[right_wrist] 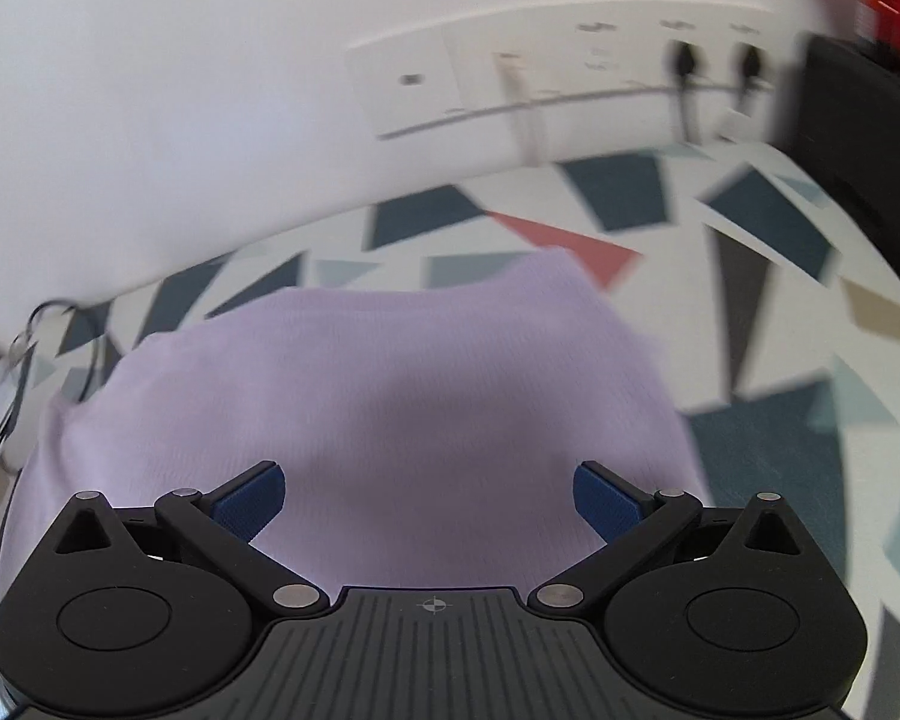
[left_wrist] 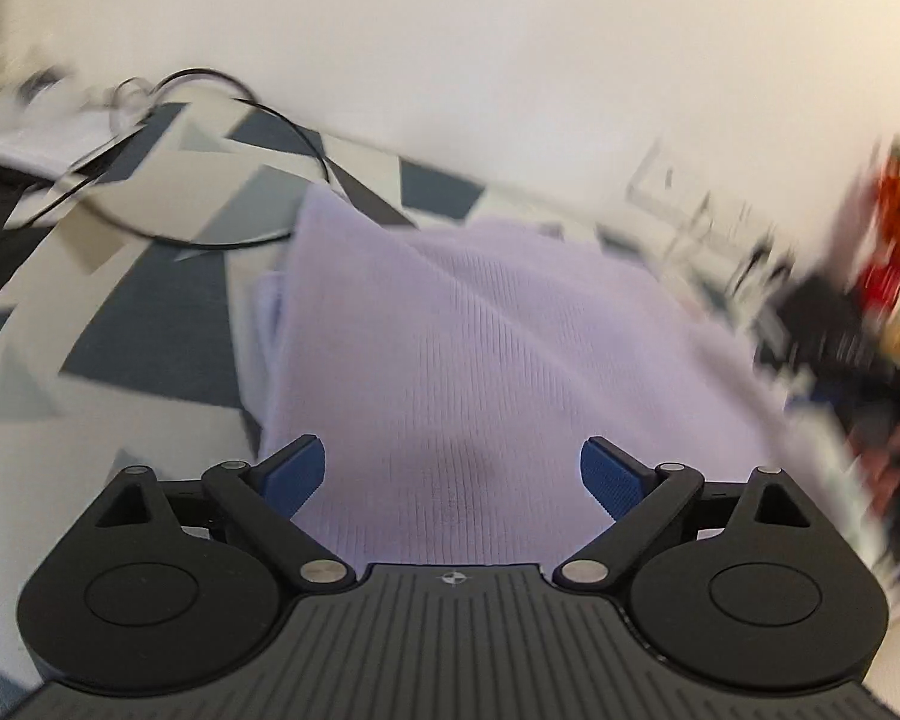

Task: Fold clothes
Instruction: 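Lay the cardigan flat and open both grippers, then position both open grippers at the folded cardigan's edge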

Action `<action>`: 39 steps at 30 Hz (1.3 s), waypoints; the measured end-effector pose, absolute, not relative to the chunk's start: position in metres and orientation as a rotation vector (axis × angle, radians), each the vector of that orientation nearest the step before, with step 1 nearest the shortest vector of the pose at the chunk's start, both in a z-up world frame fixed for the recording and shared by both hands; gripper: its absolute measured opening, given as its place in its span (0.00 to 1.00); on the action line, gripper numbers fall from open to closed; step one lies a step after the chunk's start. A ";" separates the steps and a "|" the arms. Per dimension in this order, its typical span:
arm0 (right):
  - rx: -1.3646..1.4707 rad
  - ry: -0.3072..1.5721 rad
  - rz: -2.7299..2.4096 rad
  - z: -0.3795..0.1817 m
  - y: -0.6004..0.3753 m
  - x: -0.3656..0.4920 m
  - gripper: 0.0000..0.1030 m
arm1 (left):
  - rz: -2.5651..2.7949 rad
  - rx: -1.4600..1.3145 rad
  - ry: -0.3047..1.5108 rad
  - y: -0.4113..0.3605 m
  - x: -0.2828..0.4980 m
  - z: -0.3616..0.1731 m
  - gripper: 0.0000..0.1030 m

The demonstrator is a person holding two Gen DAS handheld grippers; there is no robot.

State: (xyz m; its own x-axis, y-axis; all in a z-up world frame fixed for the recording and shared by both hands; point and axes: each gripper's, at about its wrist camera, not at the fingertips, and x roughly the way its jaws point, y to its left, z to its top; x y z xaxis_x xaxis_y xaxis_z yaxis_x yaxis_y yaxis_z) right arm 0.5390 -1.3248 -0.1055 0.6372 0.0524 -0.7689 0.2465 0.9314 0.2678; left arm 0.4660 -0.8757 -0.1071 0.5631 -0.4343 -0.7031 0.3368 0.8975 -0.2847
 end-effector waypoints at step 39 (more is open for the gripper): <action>0.201 0.927 -0.106 -0.092 -1.324 0.605 0.99 | -0.274 -0.043 0.981 -0.892 0.492 -0.122 0.99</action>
